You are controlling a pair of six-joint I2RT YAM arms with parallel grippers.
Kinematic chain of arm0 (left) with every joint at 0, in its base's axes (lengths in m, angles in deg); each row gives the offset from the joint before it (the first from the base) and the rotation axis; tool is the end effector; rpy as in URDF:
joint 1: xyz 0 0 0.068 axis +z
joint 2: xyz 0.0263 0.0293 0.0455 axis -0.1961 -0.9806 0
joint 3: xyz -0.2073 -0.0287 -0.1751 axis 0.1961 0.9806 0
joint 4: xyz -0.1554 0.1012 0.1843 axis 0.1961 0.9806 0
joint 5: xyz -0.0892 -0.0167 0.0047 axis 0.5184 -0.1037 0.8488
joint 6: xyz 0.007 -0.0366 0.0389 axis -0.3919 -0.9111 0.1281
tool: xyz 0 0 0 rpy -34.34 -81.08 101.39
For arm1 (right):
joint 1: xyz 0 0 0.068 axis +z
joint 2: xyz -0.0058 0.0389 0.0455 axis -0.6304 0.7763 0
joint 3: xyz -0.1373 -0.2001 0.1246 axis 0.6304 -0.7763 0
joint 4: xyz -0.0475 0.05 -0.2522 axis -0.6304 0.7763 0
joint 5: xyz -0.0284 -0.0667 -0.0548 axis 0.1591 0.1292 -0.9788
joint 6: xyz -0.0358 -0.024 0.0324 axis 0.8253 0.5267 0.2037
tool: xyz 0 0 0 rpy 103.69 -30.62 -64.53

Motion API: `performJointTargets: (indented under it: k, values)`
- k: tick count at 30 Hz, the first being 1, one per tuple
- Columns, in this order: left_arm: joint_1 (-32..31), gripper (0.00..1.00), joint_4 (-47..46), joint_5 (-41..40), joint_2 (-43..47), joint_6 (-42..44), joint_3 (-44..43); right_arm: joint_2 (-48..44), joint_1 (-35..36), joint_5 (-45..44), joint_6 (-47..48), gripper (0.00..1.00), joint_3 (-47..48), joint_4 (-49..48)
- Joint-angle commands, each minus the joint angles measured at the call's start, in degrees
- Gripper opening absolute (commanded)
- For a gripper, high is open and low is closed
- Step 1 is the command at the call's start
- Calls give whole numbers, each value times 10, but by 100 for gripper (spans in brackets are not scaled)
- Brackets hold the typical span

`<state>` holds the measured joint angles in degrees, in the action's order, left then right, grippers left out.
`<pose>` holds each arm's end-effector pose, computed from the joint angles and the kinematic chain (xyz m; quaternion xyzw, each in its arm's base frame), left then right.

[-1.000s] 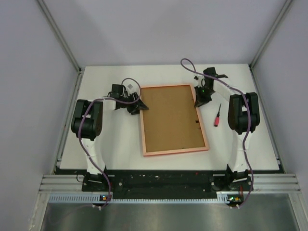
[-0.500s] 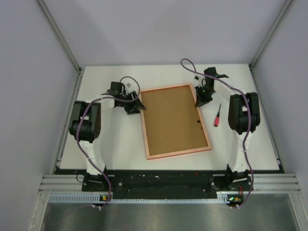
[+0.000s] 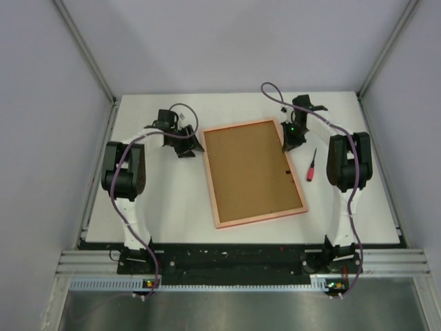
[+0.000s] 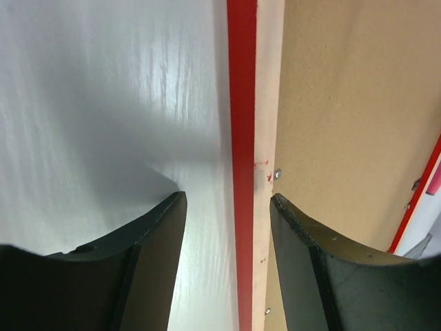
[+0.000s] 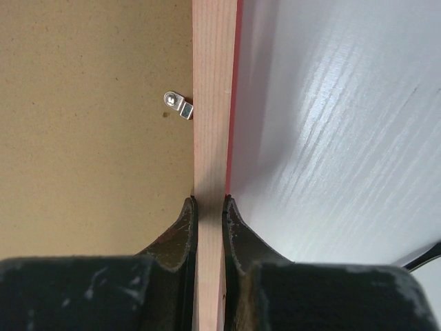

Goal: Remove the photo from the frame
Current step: Turn over the photo frame at the center of the board.

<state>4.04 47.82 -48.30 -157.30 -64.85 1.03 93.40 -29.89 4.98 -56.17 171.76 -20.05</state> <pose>0.4133 -0.0694 0.1542 -0.1085 0.9295 -0.3011 0.1832 0.4350 0.0774 0.1802 -0.1056 0.9740 0.1096 0.1676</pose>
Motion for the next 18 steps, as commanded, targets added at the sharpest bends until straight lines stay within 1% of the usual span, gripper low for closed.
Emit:
performJointTargets:
  k: [1,7,8,11,13,14,16,18]
  values:
    - [4,59,43,-61,-38,14,-42,3,-4,-37,-40,0,28,-8]
    - [-15,58,97,-53,-89,23,-160,-6,-4,-12,-52,0,18,-7]
    - [-22,58,104,-53,-97,24,-175,-11,-4,-4,-48,5,17,-7]
    - [-32,58,109,-61,-98,25,-199,-38,-5,-1,-26,39,13,-8]
    - [-34,58,109,-61,-93,25,-211,-64,-4,-9,-15,53,10,-9]
    - [-34,59,109,-64,-91,25,-217,-79,-4,-12,11,57,9,-9]
    - [-34,59,110,-62,-88,27,-233,-110,-7,-10,31,62,0,-14]
    - [-34,59,118,-60,-89,25,-254,-143,-12,-19,42,64,-18,-19]
